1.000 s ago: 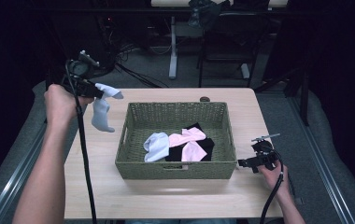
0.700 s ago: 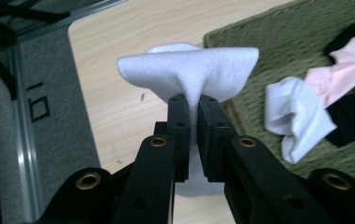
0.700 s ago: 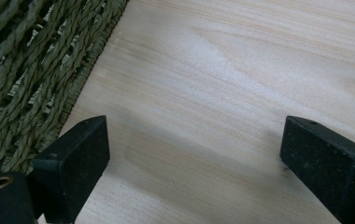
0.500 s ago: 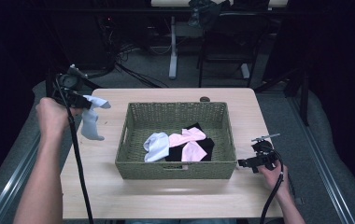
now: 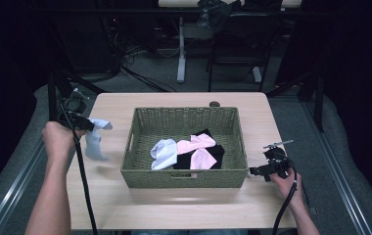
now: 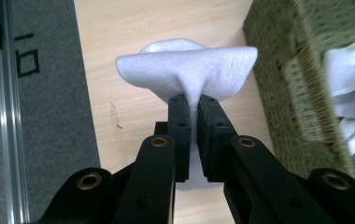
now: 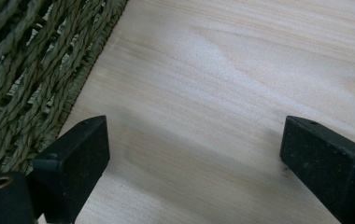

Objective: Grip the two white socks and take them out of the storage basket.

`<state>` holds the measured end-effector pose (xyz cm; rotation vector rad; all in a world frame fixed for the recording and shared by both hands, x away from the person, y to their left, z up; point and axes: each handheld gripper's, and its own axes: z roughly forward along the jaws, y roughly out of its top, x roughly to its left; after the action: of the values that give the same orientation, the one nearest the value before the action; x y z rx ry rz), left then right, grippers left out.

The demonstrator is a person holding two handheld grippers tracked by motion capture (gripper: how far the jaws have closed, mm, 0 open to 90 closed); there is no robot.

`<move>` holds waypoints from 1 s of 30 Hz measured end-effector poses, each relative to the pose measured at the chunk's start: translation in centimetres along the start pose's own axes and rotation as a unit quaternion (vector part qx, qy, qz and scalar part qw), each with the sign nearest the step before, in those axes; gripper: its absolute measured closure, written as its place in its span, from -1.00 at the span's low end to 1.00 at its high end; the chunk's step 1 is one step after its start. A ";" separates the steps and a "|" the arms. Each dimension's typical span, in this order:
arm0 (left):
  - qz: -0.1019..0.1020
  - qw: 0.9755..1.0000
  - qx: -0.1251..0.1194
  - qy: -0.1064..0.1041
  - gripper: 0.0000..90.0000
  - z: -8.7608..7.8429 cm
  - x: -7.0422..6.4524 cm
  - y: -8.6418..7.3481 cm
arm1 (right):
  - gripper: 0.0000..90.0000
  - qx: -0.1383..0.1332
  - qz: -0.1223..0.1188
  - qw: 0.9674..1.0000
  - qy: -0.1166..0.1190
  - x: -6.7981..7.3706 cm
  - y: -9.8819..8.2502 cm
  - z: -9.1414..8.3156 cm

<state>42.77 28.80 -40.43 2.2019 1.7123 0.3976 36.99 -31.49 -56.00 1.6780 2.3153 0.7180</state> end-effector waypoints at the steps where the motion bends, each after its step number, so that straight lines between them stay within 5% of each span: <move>1: -0.001 1.000 0.004 -0.001 0.88 0.4 0.0 -0.2 | -0.82 0.000 0.000 1.000 0.000 0.0 0.0 0.0; 17: -0.054 0.997 0.049 -0.036 0.86 6.8 1.3 -3.8 | -0.82 -0.001 0.000 1.000 0.000 0.1 0.0 0.0; 21: -0.064 0.996 0.049 -0.047 0.63 7.3 1.6 -4.3 | -0.82 0.001 -0.001 1.000 0.000 0.0 0.0 0.0; 23: -0.066 0.996 0.048 -0.047 0.35 7.1 1.7 -4.4 | -0.82 -0.001 0.000 1.000 0.001 0.0 0.0 0.0; 27: -0.069 0.996 0.035 -0.048 -0.05 6.1 1.5 -4.3 | -0.82 -0.001 0.000 1.000 0.000 0.1 0.0 0.0; 30: -0.062 0.997 0.020 -0.042 -0.16 4.6 1.1 -3.9 | -0.82 0.000 -0.001 1.000 0.001 0.1 0.0 0.0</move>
<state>41.48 30.38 -46.18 2.0940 1.8156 0.2387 37.01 -31.41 -56.01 1.6746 2.3189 0.7188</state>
